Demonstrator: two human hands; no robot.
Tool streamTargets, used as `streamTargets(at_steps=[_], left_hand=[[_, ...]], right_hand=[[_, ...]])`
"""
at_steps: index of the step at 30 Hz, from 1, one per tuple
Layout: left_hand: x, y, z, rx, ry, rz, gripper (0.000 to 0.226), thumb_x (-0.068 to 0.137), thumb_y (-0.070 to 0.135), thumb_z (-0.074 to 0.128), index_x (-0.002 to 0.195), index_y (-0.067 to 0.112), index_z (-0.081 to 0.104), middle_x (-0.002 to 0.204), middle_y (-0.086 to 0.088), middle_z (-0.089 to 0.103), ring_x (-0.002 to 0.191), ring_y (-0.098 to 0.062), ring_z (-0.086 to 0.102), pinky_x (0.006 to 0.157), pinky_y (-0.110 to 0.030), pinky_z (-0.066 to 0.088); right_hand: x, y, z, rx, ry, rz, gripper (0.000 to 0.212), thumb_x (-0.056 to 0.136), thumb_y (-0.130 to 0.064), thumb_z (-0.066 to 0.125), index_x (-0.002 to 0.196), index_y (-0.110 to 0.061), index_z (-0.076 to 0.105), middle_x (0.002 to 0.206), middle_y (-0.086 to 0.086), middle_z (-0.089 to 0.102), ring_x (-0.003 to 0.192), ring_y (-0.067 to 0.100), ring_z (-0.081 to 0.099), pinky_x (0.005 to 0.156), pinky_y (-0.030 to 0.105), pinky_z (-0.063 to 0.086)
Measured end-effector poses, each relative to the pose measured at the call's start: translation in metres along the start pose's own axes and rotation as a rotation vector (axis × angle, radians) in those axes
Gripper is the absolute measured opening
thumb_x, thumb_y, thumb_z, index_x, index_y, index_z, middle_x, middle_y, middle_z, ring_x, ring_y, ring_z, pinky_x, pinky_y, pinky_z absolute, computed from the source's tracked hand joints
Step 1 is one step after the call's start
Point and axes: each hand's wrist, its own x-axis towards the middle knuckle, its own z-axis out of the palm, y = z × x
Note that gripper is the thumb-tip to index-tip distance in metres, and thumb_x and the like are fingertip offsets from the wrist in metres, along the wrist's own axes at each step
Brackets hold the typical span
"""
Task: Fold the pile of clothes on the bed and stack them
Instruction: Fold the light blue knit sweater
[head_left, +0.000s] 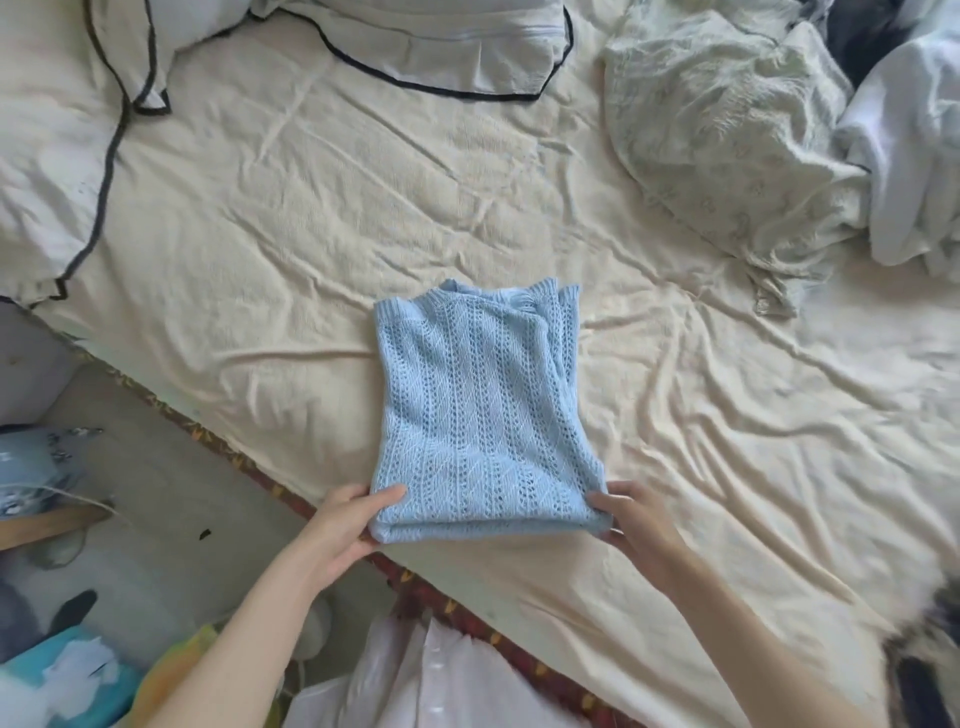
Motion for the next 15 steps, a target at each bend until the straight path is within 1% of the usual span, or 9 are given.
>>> streamTargets(at_steps=[1, 3, 5, 7, 8, 10, 12, 13, 15], left_hand=[[-0.004, -0.004, 0.0, -0.007, -0.006, -0.005, 0.035, 0.082, 0.015, 0.069, 0.112, -0.001, 0.06, 0.101, -0.013, 0.072, 0.087, -0.023, 0.069, 0.07, -0.033, 0.057], [-0.01, -0.01, 0.0, 0.002, 0.07, 0.041, 0.043, 0.082, 0.017, 0.071, 0.117, 0.003, 0.051, 0.113, -0.013, 0.065, 0.096, -0.025, 0.066, 0.076, -0.038, 0.056], [-0.013, -0.01, 0.0, 0.168, 0.224, 0.226, 0.041, 0.084, 0.024, 0.07, 0.116, 0.021, 0.044, 0.124, -0.003, 0.052, 0.112, -0.023, 0.055, 0.085, -0.041, 0.05], [-0.018, -0.003, 0.0, 0.347, 0.299, 0.48, 0.021, 0.088, 0.028, 0.064, 0.105, 0.032, 0.053, 0.124, 0.005, 0.05, 0.12, -0.018, 0.047, 0.094, -0.038, 0.042], [-0.019, 0.003, -0.002, 0.383, 0.292, 0.57, 0.01, 0.09, 0.03, 0.062, 0.098, 0.035, 0.058, 0.122, 0.007, 0.05, 0.122, -0.016, 0.046, 0.097, -0.035, 0.039], [-0.022, 0.018, -0.006, 0.405, 0.203, 0.626, 0.006, 0.087, 0.041, 0.06, 0.09, 0.043, 0.065, 0.123, 0.011, 0.047, 0.127, -0.014, 0.044, 0.103, -0.034, 0.036], [-0.022, 0.032, -0.01, 0.424, 0.082, 0.602, 0.022, 0.072, 0.053, 0.065, 0.094, 0.05, 0.065, 0.132, 0.014, 0.043, 0.129, -0.016, 0.043, 0.108, -0.043, 0.036], [-0.021, 0.038, -0.013, 0.439, 0.031, 0.585, 0.034, 0.064, 0.052, 0.069, 0.098, 0.051, 0.063, 0.136, 0.012, 0.043, 0.129, -0.018, 0.044, 0.108, -0.046, 0.036], [-0.016, 0.05, -0.017, 0.444, -0.059, 0.534, 0.056, 0.054, 0.045, 0.078, 0.106, 0.051, 0.057, 0.141, 0.001, 0.045, 0.127, -0.022, 0.046, 0.108, -0.047, 0.037]], right_hand=[[-0.007, 0.008, -0.001, 0.022, 0.037, -0.002, 0.02, 0.087, -0.003, 0.062, 0.104, -0.005, 0.052, 0.079, 0.009, 0.058, 0.065, 0.016, 0.056, 0.059, 0.026, 0.048], [-0.017, 0.019, -0.004, 0.053, 0.064, -0.108, 0.041, 0.085, -0.006, 0.067, 0.119, -0.018, 0.047, 0.081, 0.012, 0.063, 0.068, 0.018, 0.06, 0.062, 0.028, 0.051], [-0.024, 0.019, -0.004, 0.007, -0.017, -0.262, 0.059, 0.086, -0.011, 0.067, 0.129, -0.043, 0.042, 0.081, 0.006, 0.067, 0.071, 0.011, 0.063, 0.067, 0.024, 0.053], [-0.027, 0.01, -0.002, -0.106, -0.085, -0.39, 0.058, 0.09, -0.013, 0.063, 0.128, -0.052, 0.042, 0.073, -0.008, 0.064, 0.068, 0.001, 0.057, 0.068, 0.016, 0.049], [-0.026, 0.003, -0.002, -0.173, -0.095, -0.453, 0.053, 0.091, -0.012, 0.061, 0.127, -0.049, 0.048, 0.07, -0.015, 0.06, 0.066, -0.002, 0.053, 0.066, 0.012, 0.045], [-0.024, -0.014, -0.002, -0.253, -0.126, -0.529, 0.042, 0.091, -0.009, 0.058, 0.12, -0.039, 0.061, 0.067, -0.02, 0.057, 0.065, -0.003, 0.05, 0.065, 0.009, 0.042], [-0.022, -0.032, -0.001, -0.183, -0.194, -0.495, 0.038, 0.09, -0.005, 0.057, 0.111, -0.035, 0.067, 0.068, -0.017, 0.054, 0.072, 0.004, 0.051, 0.073, 0.018, 0.044], [-0.021, -0.041, 0.0, -0.122, -0.23, -0.459, 0.038, 0.088, -0.002, 0.057, 0.109, -0.032, 0.069, 0.071, -0.009, 0.054, 0.075, 0.008, 0.053, 0.076, 0.023, 0.046], [-0.018, -0.061, 0.003, 0.001, -0.324, -0.387, 0.034, 0.084, 0.001, 0.06, 0.107, -0.022, 0.068, 0.079, 0.005, 0.054, 0.078, 0.014, 0.058, 0.077, 0.025, 0.051]])
